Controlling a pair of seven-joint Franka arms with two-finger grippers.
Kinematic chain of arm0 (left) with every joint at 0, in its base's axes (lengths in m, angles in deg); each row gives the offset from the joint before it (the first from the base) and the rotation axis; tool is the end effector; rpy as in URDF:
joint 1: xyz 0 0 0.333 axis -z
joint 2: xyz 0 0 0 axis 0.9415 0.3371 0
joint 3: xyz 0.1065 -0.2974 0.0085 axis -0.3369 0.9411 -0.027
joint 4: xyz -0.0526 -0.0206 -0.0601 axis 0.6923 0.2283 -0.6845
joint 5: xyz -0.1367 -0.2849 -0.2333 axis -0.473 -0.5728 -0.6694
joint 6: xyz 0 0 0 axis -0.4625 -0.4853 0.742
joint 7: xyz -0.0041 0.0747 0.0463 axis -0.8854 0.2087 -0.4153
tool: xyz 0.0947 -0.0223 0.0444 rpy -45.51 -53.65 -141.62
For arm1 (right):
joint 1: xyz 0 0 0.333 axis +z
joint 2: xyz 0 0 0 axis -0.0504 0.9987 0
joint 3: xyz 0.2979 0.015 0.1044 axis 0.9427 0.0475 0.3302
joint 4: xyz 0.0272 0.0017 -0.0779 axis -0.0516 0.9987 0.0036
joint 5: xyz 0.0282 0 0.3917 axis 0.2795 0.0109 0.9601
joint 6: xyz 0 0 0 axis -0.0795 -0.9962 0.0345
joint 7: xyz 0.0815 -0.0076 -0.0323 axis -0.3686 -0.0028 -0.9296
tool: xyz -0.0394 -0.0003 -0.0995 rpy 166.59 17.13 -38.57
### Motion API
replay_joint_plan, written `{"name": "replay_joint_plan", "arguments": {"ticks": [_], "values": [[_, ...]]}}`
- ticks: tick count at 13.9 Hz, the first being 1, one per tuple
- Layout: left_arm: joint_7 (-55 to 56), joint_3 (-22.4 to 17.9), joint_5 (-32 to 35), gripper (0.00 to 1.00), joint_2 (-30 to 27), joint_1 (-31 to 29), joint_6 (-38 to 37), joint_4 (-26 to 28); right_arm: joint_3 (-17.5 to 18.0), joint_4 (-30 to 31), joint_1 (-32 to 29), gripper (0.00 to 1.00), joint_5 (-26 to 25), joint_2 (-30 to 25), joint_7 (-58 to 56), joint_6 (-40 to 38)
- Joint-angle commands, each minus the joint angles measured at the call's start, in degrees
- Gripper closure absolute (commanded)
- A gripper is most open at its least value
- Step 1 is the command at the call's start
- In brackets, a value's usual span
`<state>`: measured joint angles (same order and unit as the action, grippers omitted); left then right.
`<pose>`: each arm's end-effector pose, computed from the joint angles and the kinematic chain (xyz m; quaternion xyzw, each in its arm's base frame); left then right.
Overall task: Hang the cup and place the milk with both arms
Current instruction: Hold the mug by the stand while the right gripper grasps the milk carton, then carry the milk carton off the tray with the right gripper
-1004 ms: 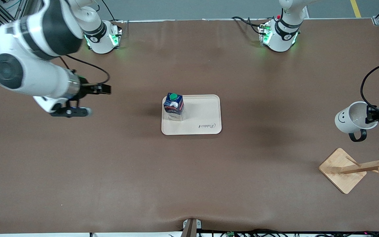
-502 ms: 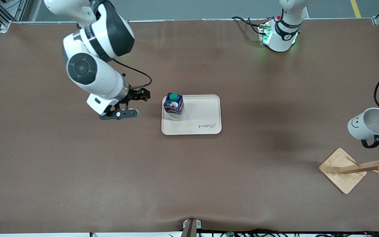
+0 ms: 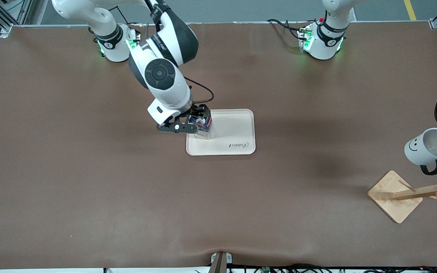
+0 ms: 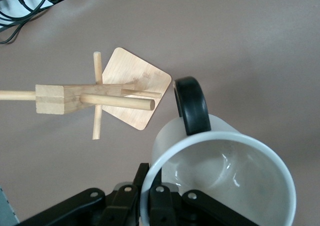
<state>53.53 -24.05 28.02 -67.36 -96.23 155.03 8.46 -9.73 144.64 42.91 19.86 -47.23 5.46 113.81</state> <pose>0.6592 0.1285 0.5307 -0.9814 0.1897 -0.0227 0.0168 0.5184 0.4163 0.4005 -0.9962 0.0388 0.0727 0.0268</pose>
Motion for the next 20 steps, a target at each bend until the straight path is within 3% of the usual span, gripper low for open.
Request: {"name": "replay_joint_plan", "arguments": {"ticks": [1, 4, 7, 8, 9, 10, 11, 16, 20], "values": [[-2.5, 0.3, 0.6, 1.00, 2.5, 0.0, -0.2, -3.7, -0.7, -0.3, 1.7, 0.00, 0.7, 1.1, 1.9, 1.3], [-5.3, 0.3, 0.5, 1.00, 4.1, -0.3, 1.0, -5.7, -0.8, 1.2, 3.4, 0.00, 0.5, 1.6, 3.2, 4.0], [-5.5, 0.3, 0.1, 1.00, 4.8, -0.8, 1.7, -5.8, -0.8, 4.7, 5.2, 0.00, 0.5, 2.9, 6.1, 11.6], [-5.5, 0.3, -0.4, 1.00, 4.9, -0.9, 2.3, -5.8, -0.8, 6.0, 5.8, 0.25, 0.5, 2.9, 7.2, 13.4], [-5.5, 0.3, -1.4, 1.00, 4.9, -1.1, 2.4, -5.8, -0.8, 6.5, 5.8, 0.67, 0.5, 2.8, 7.8, 13.2], [-5.5, 0.3, -2.3, 1.00, 5.0, -1.1, 2.5, -5.8, -0.8, 6.6, 5.8, 0.94, 0.1, 2.8, 7.8, 13.2], [-5.5, 0.3, -2.5, 1.00, 5.1, -1.9, 2.4, -5.7, -0.8, 6.5, 5.6, 1.00, 0.1, 2.7, 7.8, 12.9], [-10.8, 0.3, -4.1, 1.00, 5.9, -4.2, 2.4, -5.7, -1.0, 3.4, 4.7, 1.00, 0.6, 1.8, 9.7, 9.8], [-12.8, 0.3, -4.1, 1.00, 6.1, -4.9, 2.5, -5.6, -1.0, -10.0, 0.5, 1.00, 0.5, 1.9, 11.0, -8.0]]}}
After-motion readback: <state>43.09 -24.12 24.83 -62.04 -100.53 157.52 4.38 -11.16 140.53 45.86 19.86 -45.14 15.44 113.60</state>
